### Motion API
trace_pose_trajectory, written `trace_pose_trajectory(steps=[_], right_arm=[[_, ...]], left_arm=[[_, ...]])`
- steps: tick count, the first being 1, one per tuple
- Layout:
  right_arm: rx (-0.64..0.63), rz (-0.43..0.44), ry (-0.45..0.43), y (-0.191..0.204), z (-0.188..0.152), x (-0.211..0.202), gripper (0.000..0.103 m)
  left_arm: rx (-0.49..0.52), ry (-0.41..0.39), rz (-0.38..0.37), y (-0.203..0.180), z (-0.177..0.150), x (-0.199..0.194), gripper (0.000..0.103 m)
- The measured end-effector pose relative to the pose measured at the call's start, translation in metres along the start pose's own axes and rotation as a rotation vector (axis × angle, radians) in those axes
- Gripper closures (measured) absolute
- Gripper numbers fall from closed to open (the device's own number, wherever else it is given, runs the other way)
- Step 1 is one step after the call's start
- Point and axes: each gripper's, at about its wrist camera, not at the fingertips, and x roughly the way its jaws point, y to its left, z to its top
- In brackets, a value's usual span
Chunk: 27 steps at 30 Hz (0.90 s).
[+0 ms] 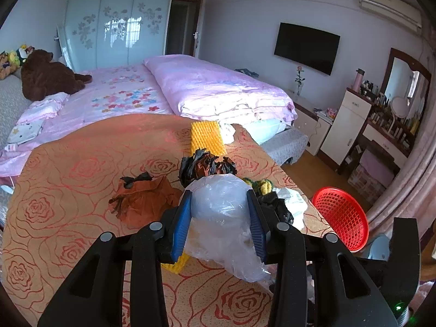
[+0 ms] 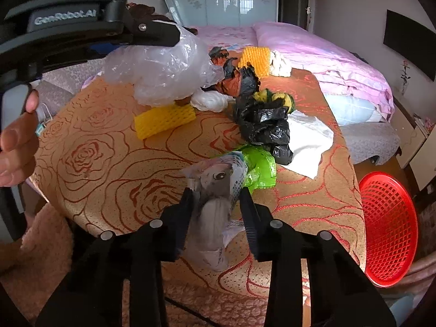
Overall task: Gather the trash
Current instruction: 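Grasp the clear plastic bag with the left gripper while the right gripper grasps the white snack wrapper, then carry both items over the red basket and open both grippers to drop them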
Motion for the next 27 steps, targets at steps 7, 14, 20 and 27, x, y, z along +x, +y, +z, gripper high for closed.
trace_pose_trajectory(steps=[7, 14, 20, 27], right_arm=[[0.041, -0.011, -0.053, -0.007, 0.002, -0.023, 0.069], [0.110, -0.082, -0.110, -0.032, 0.008, -0.041, 0.069], [0.184, -0.153, -0.150, -0.063, 0.012, -0.052, 0.069], [0.258, -0.254, -0.202, -0.098, 0.013, -0.069, 0.069]], left_arm=[[0.007, -0.015, -0.004, -0.006, 0.002, -0.003, 0.065], [0.017, -0.025, -0.009, -0.015, 0.003, -0.003, 0.065], [0.054, -0.029, -0.019, -0.037, 0.007, 0.002, 0.065], [0.116, -0.019, -0.047, -0.066, 0.011, 0.015, 0.065]])
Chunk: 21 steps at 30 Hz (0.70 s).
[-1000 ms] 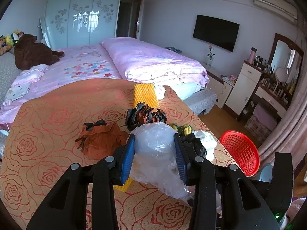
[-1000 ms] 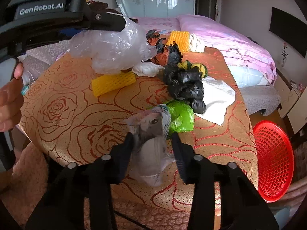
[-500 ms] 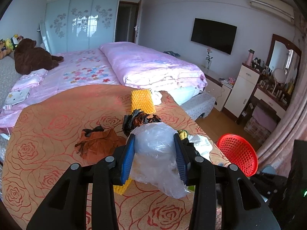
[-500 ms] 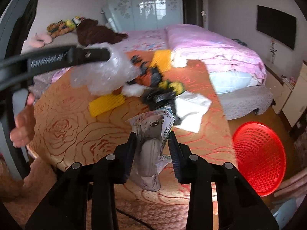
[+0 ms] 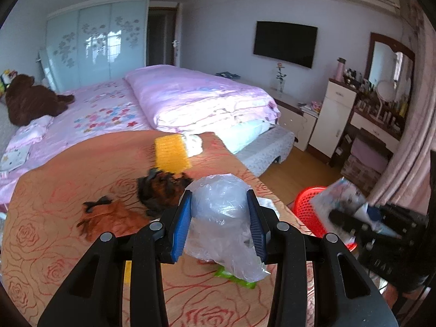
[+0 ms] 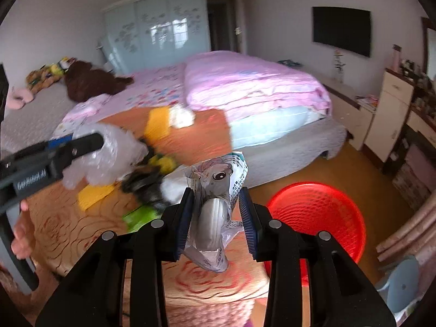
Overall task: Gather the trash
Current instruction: 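Carry both items over the red basket and open both grippers to drop them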
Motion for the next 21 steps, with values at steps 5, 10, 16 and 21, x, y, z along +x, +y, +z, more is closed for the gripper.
trace_pose_trajectory(steps=[5, 10, 16, 21], right_arm=[[0.041, -0.080, -0.041, -0.023, 0.006, -0.006, 0.069], [0.085, -0.129, -0.070, -0.046, 0.011, -0.012, 0.069], [0.128, -0.172, -0.093, -0.068, 0.011, -0.021, 0.069], [0.164, -0.205, -0.097, -0.084, 0.009, -0.024, 0.069]], left_arm=[[0.027, 0.023, -0.035, -0.022, 0.008, 0.016, 0.065], [0.068, 0.025, -0.073, -0.047, 0.016, 0.025, 0.065], [0.101, 0.044, -0.116, -0.072, 0.021, 0.039, 0.065], [0.148, 0.049, -0.143, -0.096, 0.024, 0.048, 0.065]])
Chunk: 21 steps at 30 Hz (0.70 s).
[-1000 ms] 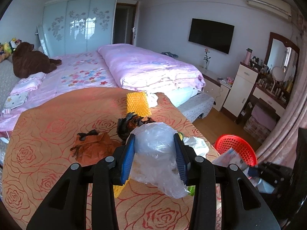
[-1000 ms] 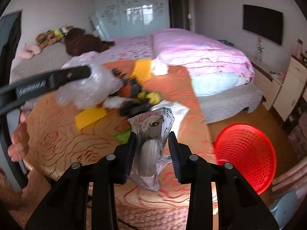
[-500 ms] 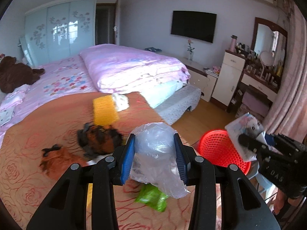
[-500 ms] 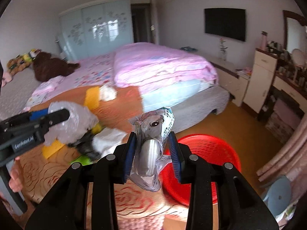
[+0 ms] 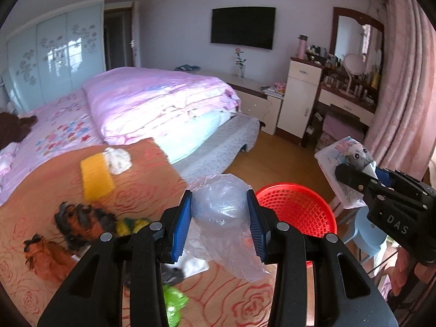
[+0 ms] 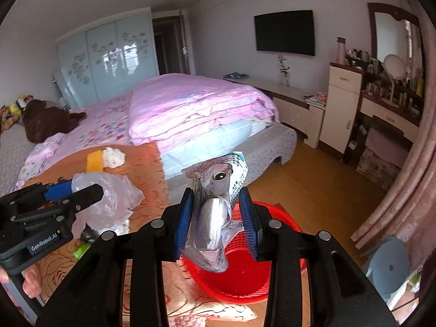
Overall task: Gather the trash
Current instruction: 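Carry both items over the red basket and open both grippers to drop them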
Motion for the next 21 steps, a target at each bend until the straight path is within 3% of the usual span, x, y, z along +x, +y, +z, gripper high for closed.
trace_pose_trajectory(steps=[10, 21], right_arm=[[0.070, -0.053, 0.015, -0.034, -0.007, 0.010, 0.069], [0.175, -0.074, 0.106, -0.070, -0.023, 0.040, 0.068]], left_arm=[[0.043, 0.042, -0.055, -0.030, 0.008, 0.030, 0.065], [0.040, 0.161, -0.096, -0.044, -0.003, 0.074, 0.065]])
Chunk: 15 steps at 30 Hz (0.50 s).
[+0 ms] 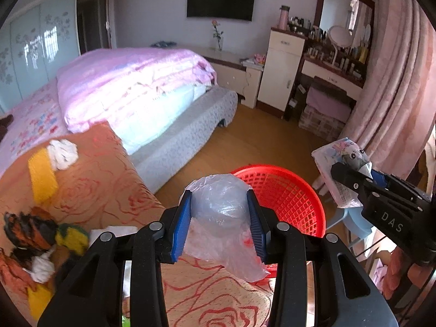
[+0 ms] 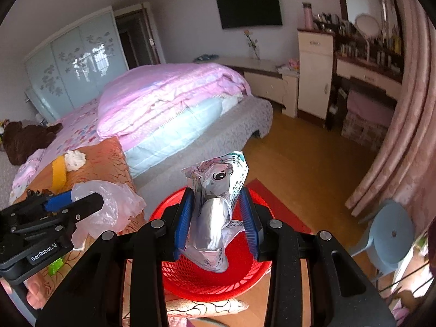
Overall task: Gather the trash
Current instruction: 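Carry both items over the red basket and open both grippers to drop them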
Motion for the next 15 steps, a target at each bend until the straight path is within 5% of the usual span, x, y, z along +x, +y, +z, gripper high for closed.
trace_pose_trajectory(steps=[15], right_arm=[[0.058, -0.012, 0.113, -0.017, -0.015, 0.036, 0.067]], left_arm=[[0.045, 0.113, -0.052, -0.026, -0.004, 0.046, 0.060]])
